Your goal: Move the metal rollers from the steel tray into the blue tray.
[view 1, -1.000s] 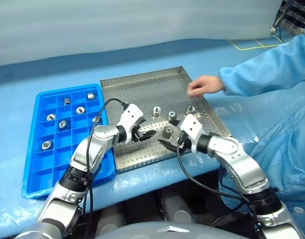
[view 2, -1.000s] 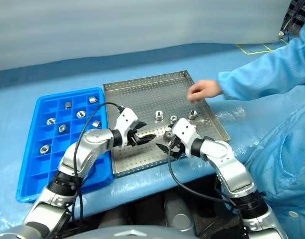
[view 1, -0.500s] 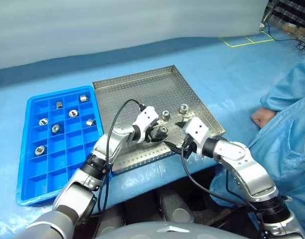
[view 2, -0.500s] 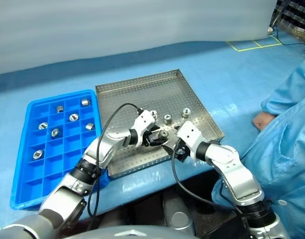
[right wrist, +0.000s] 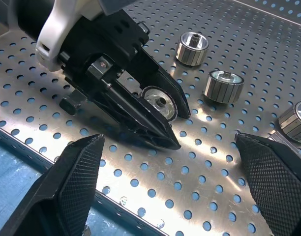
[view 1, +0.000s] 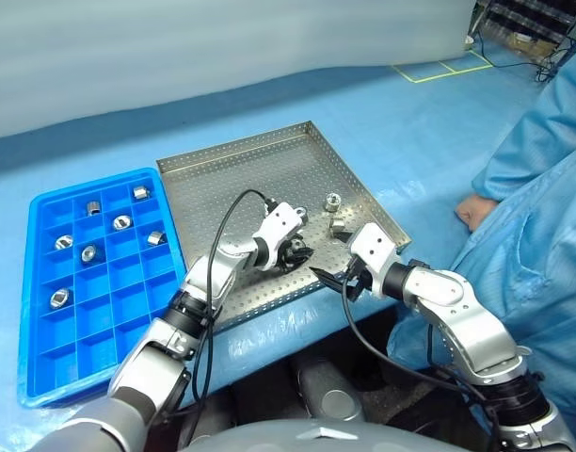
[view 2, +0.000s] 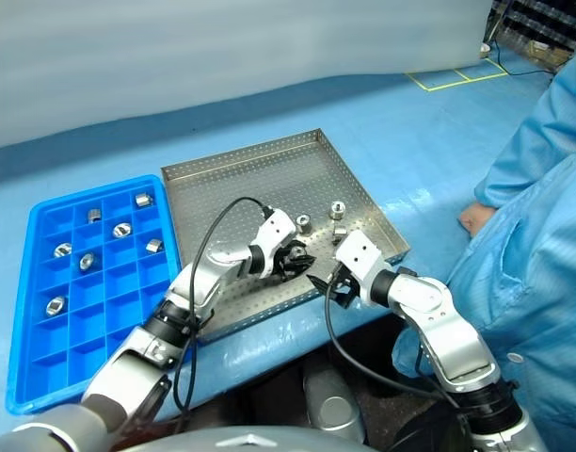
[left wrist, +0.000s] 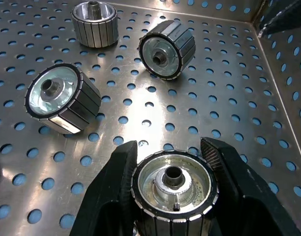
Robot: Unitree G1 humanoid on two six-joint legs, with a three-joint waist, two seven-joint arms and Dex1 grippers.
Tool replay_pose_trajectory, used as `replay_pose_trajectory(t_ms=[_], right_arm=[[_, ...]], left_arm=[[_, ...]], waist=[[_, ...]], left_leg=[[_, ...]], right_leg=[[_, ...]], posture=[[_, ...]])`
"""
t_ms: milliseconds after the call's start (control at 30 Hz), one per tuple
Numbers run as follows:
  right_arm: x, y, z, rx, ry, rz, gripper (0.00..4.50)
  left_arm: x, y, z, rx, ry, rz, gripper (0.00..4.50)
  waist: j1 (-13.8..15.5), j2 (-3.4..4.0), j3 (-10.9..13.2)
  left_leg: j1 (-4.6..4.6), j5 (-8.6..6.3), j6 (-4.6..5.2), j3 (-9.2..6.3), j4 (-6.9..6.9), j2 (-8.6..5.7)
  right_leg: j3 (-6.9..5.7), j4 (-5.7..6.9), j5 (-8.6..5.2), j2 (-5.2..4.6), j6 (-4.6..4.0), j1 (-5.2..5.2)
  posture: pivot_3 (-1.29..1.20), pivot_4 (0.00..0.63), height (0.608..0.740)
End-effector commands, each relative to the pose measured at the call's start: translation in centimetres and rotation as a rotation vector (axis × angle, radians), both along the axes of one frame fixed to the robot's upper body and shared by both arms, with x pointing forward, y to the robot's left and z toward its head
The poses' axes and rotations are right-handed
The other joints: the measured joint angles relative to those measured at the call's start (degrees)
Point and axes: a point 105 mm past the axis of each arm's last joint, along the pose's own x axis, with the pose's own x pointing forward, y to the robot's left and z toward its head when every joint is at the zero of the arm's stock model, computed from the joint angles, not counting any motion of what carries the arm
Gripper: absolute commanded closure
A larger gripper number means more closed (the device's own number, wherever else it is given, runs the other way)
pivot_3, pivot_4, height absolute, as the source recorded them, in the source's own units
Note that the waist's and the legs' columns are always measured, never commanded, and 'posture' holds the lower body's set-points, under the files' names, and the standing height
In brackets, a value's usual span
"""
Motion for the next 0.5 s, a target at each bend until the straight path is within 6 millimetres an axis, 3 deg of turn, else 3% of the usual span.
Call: replay_pose_trajectory(t_ms=[33, 133, 267, 433, 500], right_arm=[[0.5, 0.1, 0.6, 0.001, -0.023, 0.005, 0.00], [0.6, 0.4, 0.5, 0.015, -0.009, 0.023, 0.00], [0.3, 1.6, 0.4, 0.051, 0.023, 0.097, 0.00], [-1.6, 5.7, 2.0, 0.227, 0.081, 0.296, 0.00], [-2.6, 7.4, 2.4, 0.254, 0.096, 0.384, 0.00]], left_arm=[[0.0, 0.5, 1.3, -0.012, -0.052, 0.006, 2.76], [0.0, 1.3, 2.4, -0.030, -0.091, 0.023, 2.76], [-0.7, 3.5, 6.0, -0.108, -0.166, 0.077, 2.76], [-3.5, 9.1, 8.7, -0.052, -0.237, 0.189, 2.76], [-5.1, 12.4, 9.2, 0.009, -0.250, 0.288, 2.76]], waist=[[0.03, 0.00, 0.00], [0.04, 0.00, 0.01], [0.29, 0.01, 0.04], [0.26, 0.09, 0.08], [0.85, 0.10, 0.11]], left_leg=[[0.00, 0.00, 0.00, -0.01, 0.00, 0.00], [0.02, 0.00, 0.00, -0.02, -0.02, 0.01], [0.00, 0.00, 0.00, -0.12, -0.07, 0.04], [0.07, 0.00, -0.01, -0.13, -0.17, 0.15], [0.09, 0.00, -0.01, -0.21, -0.19, 0.16]], right_leg=[[0.01, 0.00, 0.00, 0.00, 0.00, 0.00], [0.03, 0.01, 0.00, 0.01, 0.00, -0.01], [0.05, 0.02, 0.00, 0.03, -0.01, -0.06], [0.11, 0.03, -0.02, 0.12, -0.04, -0.08], [0.00, 0.06, -0.05, 0.13, -0.10, -0.06]], posture=[[-0.28, 0.150, 0.740], [-0.27, 0.150, 0.740], [-0.25, 0.150, 0.740], [-0.23, 0.150, 0.740], [-0.15, 0.150, 0.740]])
